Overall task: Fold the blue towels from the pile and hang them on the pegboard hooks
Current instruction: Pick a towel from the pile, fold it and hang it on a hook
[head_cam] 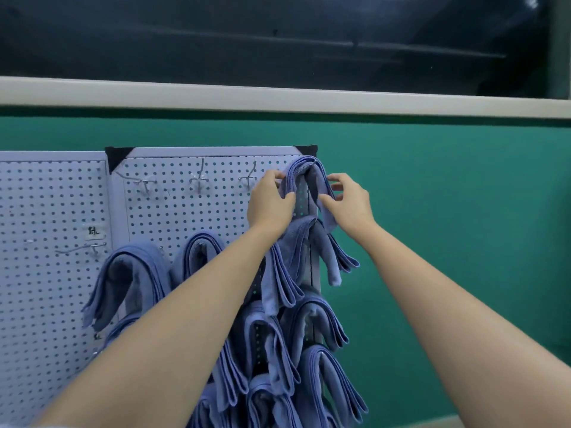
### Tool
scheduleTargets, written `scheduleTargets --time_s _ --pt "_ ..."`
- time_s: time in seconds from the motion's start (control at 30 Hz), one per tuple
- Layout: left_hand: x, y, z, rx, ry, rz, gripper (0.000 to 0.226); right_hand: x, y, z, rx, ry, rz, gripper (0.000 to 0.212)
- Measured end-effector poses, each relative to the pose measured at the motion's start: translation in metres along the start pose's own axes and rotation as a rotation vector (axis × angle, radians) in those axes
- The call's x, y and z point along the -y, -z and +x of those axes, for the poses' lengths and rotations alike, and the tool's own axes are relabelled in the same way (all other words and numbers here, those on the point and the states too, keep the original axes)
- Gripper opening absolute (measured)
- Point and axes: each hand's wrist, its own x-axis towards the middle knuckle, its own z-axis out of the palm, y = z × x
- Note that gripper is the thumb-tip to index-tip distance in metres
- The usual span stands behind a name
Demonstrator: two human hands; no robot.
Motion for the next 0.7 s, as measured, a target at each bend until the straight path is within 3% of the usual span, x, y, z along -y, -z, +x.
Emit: scheduleTargets --time_s 0.23,0.37,0.7 --pt "0.014 0.057 -0.1 0.146 0.066 0.045 0.015 0.019 0.018 -0.094 0.11 0.034 -0.037 0.015" --pt "0.046 0.08 -0.183 0.259 0.145 0.074 0.012 0.018 0.008 -0.175 0.211 0.006 -0.051 0.014" --pt "0.17 0.107 -0.377 0.55 0.502 0.143 0.01 -0.042 -0.072 -0.391 0.552 -0.35 -0.025 0.014"
